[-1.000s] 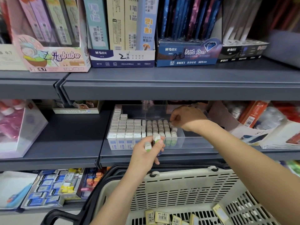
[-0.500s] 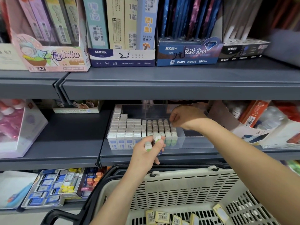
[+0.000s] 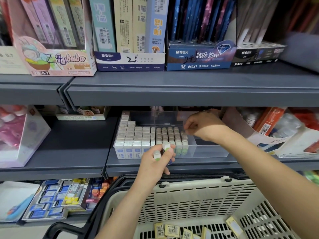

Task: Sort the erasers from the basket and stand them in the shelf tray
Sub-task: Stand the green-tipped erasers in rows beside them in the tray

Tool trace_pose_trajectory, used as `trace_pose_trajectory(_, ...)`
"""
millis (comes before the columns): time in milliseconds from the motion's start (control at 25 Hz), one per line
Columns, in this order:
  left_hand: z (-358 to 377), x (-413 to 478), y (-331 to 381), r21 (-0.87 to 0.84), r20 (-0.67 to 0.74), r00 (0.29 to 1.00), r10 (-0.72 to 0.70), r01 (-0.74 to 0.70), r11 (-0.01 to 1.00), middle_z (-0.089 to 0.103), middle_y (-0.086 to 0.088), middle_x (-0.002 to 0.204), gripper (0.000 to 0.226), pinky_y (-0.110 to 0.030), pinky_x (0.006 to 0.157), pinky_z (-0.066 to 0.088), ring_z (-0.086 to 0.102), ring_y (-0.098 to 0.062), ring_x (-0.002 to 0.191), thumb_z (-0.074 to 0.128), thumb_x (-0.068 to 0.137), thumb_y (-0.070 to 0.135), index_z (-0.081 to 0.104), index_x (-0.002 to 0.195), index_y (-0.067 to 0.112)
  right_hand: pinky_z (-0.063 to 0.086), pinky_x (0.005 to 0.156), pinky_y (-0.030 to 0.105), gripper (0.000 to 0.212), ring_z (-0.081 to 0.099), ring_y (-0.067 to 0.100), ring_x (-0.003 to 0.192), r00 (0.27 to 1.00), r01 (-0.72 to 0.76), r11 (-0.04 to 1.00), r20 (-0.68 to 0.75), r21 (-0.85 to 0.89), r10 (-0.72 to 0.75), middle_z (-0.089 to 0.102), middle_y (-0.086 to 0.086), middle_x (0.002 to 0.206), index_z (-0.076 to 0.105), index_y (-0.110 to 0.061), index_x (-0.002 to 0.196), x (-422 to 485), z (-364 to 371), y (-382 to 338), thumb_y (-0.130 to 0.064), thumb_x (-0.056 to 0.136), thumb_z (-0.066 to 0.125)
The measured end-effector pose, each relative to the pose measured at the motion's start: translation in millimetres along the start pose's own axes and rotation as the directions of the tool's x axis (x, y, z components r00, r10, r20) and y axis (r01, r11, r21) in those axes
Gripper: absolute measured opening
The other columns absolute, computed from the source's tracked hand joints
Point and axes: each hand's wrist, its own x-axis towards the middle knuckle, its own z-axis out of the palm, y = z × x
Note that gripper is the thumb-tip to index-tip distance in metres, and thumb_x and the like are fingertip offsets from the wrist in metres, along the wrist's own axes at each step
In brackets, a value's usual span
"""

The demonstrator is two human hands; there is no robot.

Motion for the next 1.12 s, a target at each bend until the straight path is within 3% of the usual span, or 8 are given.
trace_pose_trajectory(200, 0, 0, 1, 0.008, 0.026, 1.0, 0.002, -0.002, 1.0, 0.068, 0.002, 0.073, 0.012, -0.02, 0.047, 0.046, 0.063, -0.014, 0.065, 0.06, 0.089, 0.016, 0.069, 0.084, 0.023, 0.041, 0.066, 0.002, 0.011, 0.058, -0.008, 0.074, 0.984, 0.163, 0.93, 0.017, 0.33, -0.178, 0.066, -0.016, 0.086, 0.07, -0.029, 0.092, -26, 6, -15, -0.03, 0.081, 0.068)
trace_pose_trajectory(360, 2, 0, 0, 0.101, 0.07, 0.997, 0.017, -0.024, 0.995, 0.065, 0.001, 0.07, 0.011, -0.018, 0.052, 0.045, 0.054, -0.008, 0.048, 0.061, 0.088, 0.013, 0.069, 0.08, 0.014, 0.043, 0.071, 0.012, 0.013, 0.06, 0.003, 0.08, 0.949, 0.272, 0.929, 0.091, 0.251, -0.302, 0.07, -0.009, 0.09, 0.07, -0.028, 0.095, -42, 18, -26, -0.031, 0.083, 0.066)
trace_pose_trajectory(520, 2, -2, 1, 0.009, -0.017, 1.0, 0.01, -0.01, 1.0, 0.07, 0.003, 0.088, 0.01, -0.02, 0.055, 0.053, 0.068, -0.006, 0.078, 0.057, 0.091, 0.019, 0.067, 0.094, 0.02, 0.049, 0.084, 0.023, 0.007, 0.063, 0.006, 0.087, 0.988, 0.157, 0.94, -0.051, 0.302, -0.149, 0.07, -0.011, 0.094, 0.065, -0.038, 0.084, -37, -12, -9, -0.032, 0.081, 0.068)
trace_pose_trajectory(640, 1, 0, 1, 0.046, -0.08, 0.997, -0.003, 0.007, 0.999, 0.063, 0.008, 0.064, 0.018, -0.019, 0.045, 0.042, 0.055, -0.008, 0.052, 0.056, 0.091, 0.028, 0.066, 0.092, 0.013, 0.037, 0.085, 0.013, 0.011, 0.059, 0.009, 0.1, 0.981, 0.002, 0.968, -0.189, 0.252, 0.047, 0.066, -0.011, 0.108, 0.066, -0.032, 0.097, -19, -25, 4, -0.031, 0.088, 0.06)
trace_pose_trajectory(720, 0, 0, -2, 0.076, -0.12, 0.993, -0.02, 0.029, 0.997, 0.051, 0.014, 0.055, 0.017, -0.02, 0.055, 0.037, 0.042, -0.005, 0.053, 0.06, 0.087, 0.033, 0.062, 0.085, 0.016, 0.037, 0.094, 0.024, 0.023, 0.055, 0.021, 0.111, 0.973, -0.03, 0.998, -0.226, 0.047, 0.04, 0.063, -0.003, 0.12, 0.063, -0.022, 0.113, -6, -18, 5, -0.029, 0.093, 0.051)
trace_pose_trajectory(800, -2, -2, -3, 0.034, -0.083, 0.996, -0.033, 0.036, 0.999, 0.046, 0.012, 0.063, 0.013, -0.023, 0.059, 0.034, 0.038, -0.006, 0.06, 0.059, 0.086, 0.031, 0.054, 0.089, 0.019, 0.044, 0.093, 0.034, 0.023, 0.058, 0.025, 0.105, 0.977, 0.0, 1.0, -0.213, -0.014, -0.003, 0.065, 0.005, 0.116, 0.061, -0.018, 0.113, 2, -9, 3, -0.024, 0.094, 0.05)
trace_pose_trajectory(920, -4, -2, 0, -0.096, -0.022, 0.998, -0.051, 0.049, 0.994, 0.044, 0.001, 0.067, 0.017, -0.018, 0.043, 0.027, 0.033, -0.009, 0.055, 0.044, 0.073, 0.026, 0.04, 0.09, 0.023, 0.047, 0.083, 0.03, 0.014, 0.06, 0.022, 0.093, 0.976, 0.056, 0.998, -0.21, 0.001, -0.054, 0.067, 0.005, 0.102, 0.062, -0.015, 0.102, 8, 4, 3, -0.016, 0.091, 0.053)
trace_pose_trajectory(1120, -2, -3, 0, -0.039, -0.045, 0.999, -0.031, 0.029, 0.999, 0.049, -0.003, 0.072, 0.017, -0.018, 0.043, 0.027, 0.036, -0.007, 0.055, 0.04, 0.07, 0.026, 0.039, 0.085, 0.021, 0.041, 0.08, 0.021, 0.011, 0.06, 0.016, 0.094, 0.982, 0.021, 0.997, -0.187, 0.075, -0.007, 0.069, -0.001, 0.102, 0.067, -0.019, 0.096, 14, 17, 4, -0.02, 0.087, 0.06)
